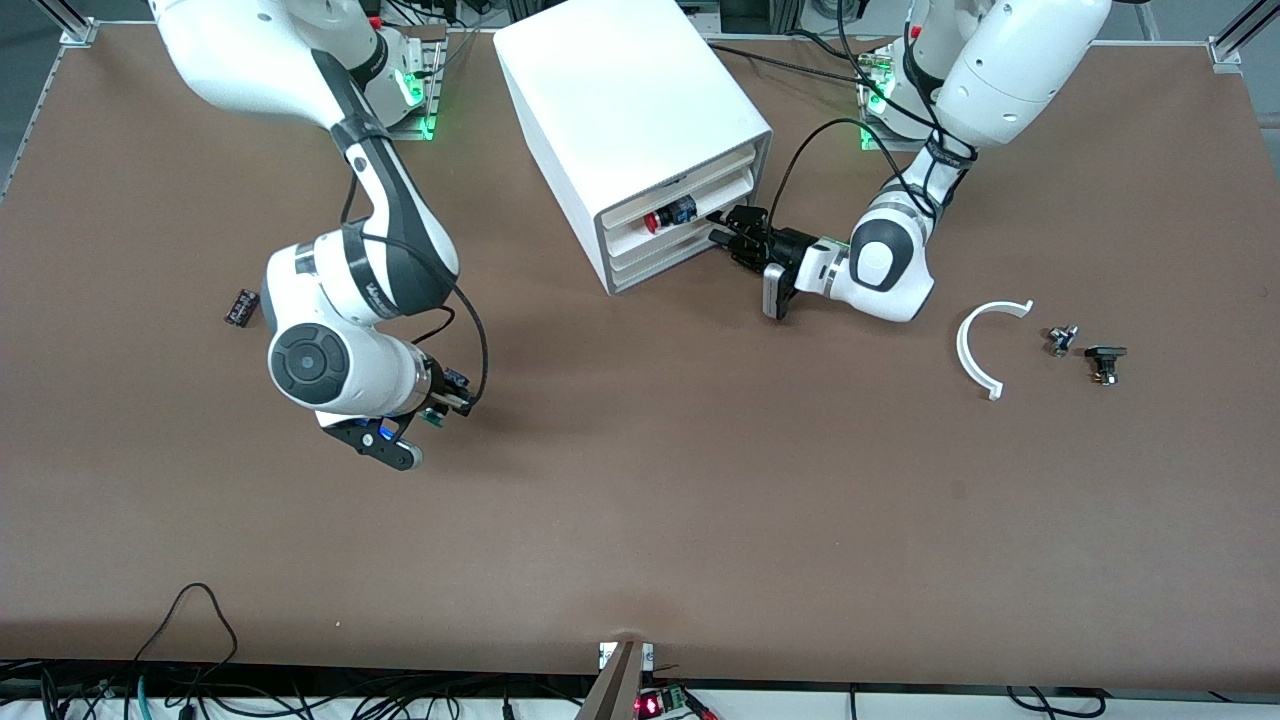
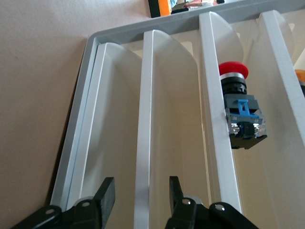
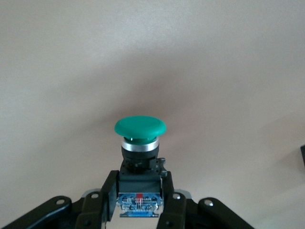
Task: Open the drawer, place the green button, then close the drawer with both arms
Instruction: 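Pull the drawer open with the left gripper while the right gripper grasps the button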
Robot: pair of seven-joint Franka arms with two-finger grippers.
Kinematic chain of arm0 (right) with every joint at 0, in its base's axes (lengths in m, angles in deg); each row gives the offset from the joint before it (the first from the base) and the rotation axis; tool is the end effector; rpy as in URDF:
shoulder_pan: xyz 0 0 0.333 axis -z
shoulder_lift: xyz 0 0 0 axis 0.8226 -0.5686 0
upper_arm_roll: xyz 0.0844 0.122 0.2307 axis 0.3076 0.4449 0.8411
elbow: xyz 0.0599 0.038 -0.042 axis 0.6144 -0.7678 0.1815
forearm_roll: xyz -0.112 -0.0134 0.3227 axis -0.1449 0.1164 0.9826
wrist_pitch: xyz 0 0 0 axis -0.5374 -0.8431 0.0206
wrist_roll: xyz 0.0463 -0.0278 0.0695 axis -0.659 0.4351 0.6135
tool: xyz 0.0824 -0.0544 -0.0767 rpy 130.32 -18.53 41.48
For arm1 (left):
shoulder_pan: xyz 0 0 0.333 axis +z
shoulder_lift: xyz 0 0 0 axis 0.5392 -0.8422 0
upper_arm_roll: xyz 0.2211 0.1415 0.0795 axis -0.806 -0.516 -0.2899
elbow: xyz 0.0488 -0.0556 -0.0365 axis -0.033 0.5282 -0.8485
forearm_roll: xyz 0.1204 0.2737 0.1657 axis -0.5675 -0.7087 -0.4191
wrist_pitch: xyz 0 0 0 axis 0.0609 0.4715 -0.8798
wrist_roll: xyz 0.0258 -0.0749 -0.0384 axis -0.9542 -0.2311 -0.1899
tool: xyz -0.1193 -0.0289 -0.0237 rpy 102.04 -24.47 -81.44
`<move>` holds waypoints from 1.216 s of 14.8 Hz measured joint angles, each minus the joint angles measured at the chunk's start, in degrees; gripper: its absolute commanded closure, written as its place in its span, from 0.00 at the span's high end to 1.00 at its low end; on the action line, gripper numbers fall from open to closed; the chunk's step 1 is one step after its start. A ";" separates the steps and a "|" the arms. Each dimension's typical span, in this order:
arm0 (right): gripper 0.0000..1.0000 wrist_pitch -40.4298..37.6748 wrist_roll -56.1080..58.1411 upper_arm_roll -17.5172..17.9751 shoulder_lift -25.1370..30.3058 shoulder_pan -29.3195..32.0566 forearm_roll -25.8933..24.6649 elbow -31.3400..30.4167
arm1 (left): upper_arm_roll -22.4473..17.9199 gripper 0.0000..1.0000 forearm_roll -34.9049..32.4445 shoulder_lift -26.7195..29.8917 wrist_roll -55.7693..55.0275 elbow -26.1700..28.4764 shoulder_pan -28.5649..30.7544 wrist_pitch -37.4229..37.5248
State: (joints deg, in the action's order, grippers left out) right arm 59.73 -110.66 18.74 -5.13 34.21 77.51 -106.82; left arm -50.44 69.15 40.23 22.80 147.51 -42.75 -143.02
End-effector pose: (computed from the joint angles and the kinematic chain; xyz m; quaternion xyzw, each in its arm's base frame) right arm 0.5938 0.2334 0.3182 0.9672 -0.2342 -0.0983 0.0075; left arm 0.3524 -0.2572 0.1286 0.7453 -0.2237 -0.1291 0.6147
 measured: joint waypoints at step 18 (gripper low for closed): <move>0.00 -2.36 -18.36 4.84 -0.02 -2.26 0.54 13.01 | -1.21 0.07 -0.61 -0.26 -0.40 0.16 1.21 0.41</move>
State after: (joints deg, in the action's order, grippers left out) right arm 57.37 -129.03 23.57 -5.15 31.95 78.05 -93.81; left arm -51.65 68.54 39.97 22.40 147.67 -41.54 -142.61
